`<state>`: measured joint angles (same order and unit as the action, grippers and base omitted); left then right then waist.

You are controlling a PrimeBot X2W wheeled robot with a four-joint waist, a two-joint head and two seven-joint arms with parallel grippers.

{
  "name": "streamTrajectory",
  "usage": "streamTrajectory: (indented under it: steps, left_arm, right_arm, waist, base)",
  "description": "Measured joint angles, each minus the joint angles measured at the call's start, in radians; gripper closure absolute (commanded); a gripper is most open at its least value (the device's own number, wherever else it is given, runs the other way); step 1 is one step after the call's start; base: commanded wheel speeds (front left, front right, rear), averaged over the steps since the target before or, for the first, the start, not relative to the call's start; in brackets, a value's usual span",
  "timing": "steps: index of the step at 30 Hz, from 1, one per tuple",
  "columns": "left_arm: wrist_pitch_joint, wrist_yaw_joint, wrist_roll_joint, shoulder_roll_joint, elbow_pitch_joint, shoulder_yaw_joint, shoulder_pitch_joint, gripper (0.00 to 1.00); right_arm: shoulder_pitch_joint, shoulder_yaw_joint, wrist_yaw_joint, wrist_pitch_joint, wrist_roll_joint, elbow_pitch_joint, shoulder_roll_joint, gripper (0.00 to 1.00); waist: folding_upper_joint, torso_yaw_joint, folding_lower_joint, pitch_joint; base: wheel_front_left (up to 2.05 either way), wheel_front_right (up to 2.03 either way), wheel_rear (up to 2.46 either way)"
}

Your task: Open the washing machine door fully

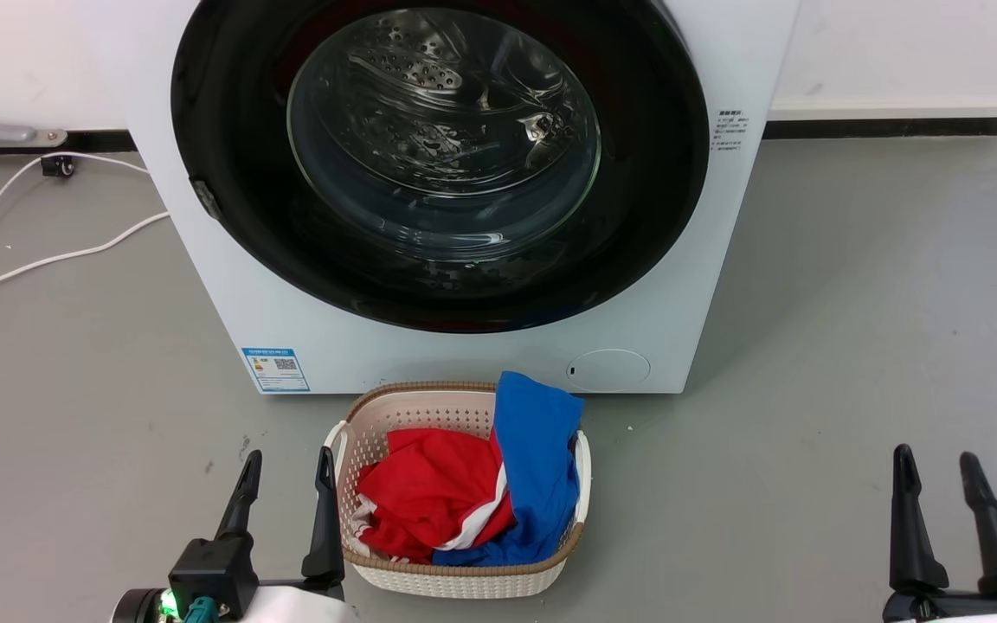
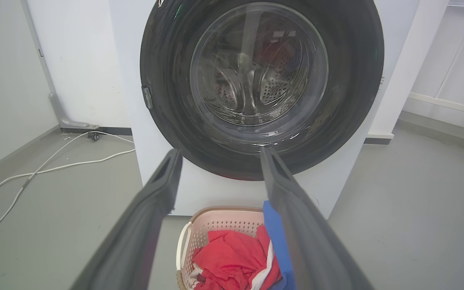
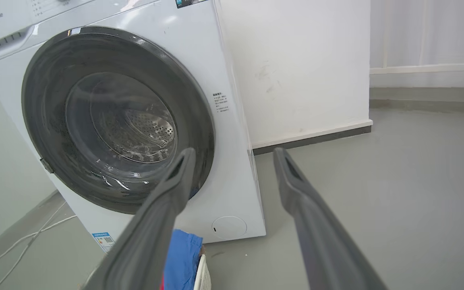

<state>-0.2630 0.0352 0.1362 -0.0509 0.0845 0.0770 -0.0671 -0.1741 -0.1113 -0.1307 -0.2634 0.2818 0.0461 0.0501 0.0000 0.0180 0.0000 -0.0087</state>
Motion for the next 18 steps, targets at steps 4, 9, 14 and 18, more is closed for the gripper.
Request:
streamTrajectory:
  steps: [4,9,14,18]
  left_arm:
    - [0.000,0.000,0.000,0.000,0.002,0.000,0.000,0.00]
    - [0.000,0.000,0.000,0.000,0.003,0.000,0.000,0.00]
    - [0.000,0.000,0.003,0.000,0.005,0.000,-0.001,0.00]
    - [0.000,0.000,0.007,0.000,0.006,-0.001,-0.001,0.00]
  right_arm:
    - [0.016,0.003,0.000,0.000,0.213,-0.028,-0.001,0.00]
    - [0.027,0.053,0.000,0.000,0.549,-0.050,0.000,0.00]
    - [0.026,0.079,0.000,0.000,0.834,-0.019,-0.002,0.00]
    - [0.018,0.083,0.000,0.000,1.012,0.007,-0.001,0.00]
  waist:
    - [0.0000,0.000,0.0000,-0.003]
    - [0.0000,0.002,0.0000,-0.006]
    - [0.0000,0.002,0.0000,-0.007]
    - [0.0000,0.002,0.0000,-0.007]
  base:
    - [0.00,0.00,0.00]
    - [0.00,0.00,0.00]
    - [0.00,0.00,0.00]
    - [0.00,0.00,0.00]
